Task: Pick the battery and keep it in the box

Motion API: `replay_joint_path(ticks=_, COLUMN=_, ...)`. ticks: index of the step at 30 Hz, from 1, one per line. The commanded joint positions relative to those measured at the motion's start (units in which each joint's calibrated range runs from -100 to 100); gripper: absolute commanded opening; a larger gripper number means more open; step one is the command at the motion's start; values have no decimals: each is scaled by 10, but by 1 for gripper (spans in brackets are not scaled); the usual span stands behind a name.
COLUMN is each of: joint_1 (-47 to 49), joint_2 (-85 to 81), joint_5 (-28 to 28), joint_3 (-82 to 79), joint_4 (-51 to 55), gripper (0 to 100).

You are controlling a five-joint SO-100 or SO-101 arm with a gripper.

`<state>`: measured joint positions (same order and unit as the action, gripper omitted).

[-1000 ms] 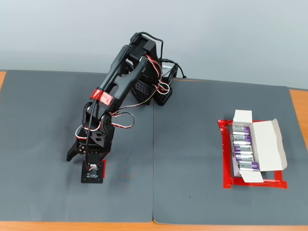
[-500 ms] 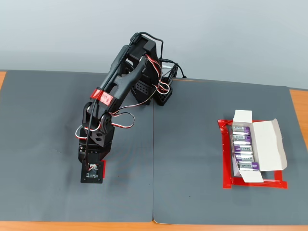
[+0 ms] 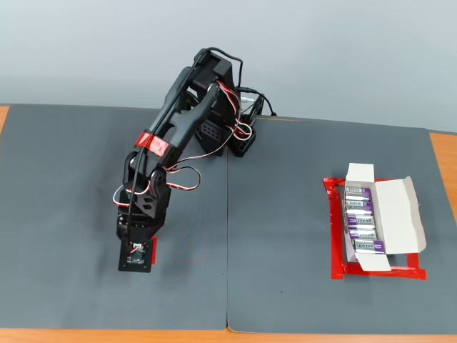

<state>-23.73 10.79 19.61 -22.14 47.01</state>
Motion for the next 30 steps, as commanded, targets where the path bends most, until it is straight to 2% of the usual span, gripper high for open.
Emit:
replay_joint_path(ticks=1, joint_1=3, joint_2=-58, joint_5=-25, joint_3=20, joint_4=2, gripper=3)
replay_joint_path(ticks=6, joint_1=21, joint_2=-97, joint_5=-50, joint_3=40, joint_4=14, gripper=3)
replay_joint_path(ticks=17, joint_1=109, joint_2=-166, joint_5=-86, joint_3=128, joint_4=126, gripper=3)
replay_joint_path(ticks=30, joint_1=263, joint_2=-195, joint_5=-94, joint_3=197, joint_4=131, gripper=3)
